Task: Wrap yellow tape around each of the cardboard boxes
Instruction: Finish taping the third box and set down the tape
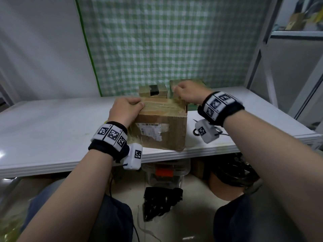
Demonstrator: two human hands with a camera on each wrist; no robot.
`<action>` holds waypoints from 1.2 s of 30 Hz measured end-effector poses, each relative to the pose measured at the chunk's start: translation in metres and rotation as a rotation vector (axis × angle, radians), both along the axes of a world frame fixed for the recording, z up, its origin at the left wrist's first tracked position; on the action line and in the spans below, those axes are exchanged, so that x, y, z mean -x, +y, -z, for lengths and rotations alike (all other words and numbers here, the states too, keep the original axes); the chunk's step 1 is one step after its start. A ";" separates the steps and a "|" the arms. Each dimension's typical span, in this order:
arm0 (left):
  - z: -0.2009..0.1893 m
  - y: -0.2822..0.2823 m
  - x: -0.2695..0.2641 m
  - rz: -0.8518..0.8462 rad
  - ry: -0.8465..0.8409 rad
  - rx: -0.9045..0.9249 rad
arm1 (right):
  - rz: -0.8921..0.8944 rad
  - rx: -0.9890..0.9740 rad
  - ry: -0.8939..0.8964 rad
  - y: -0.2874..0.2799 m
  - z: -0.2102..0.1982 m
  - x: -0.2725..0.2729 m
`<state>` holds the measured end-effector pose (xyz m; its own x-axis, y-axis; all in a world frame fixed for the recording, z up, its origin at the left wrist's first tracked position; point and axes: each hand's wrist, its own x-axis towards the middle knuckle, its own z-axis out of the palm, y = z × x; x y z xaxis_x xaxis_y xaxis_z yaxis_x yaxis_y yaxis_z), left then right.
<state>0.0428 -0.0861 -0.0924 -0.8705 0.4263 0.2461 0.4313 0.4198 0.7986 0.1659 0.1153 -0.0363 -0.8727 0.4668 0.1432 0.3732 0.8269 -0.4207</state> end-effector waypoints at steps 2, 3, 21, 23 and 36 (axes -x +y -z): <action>0.000 0.003 0.004 0.005 -0.016 0.014 | -0.015 -0.095 -0.108 0.006 -0.005 0.018; 0.000 0.004 0.005 0.007 -0.024 0.016 | -0.026 -0.114 -0.150 0.009 -0.004 0.027; 0.006 0.010 0.015 0.027 -0.066 0.015 | -0.142 -0.261 -0.405 -0.024 0.023 0.027; 0.005 0.010 0.013 0.033 -0.075 0.005 | -0.166 -0.250 -0.385 -0.031 0.023 0.017; 0.002 0.012 0.011 0.008 -0.079 0.032 | -0.295 -0.244 -0.231 -0.078 0.031 -0.046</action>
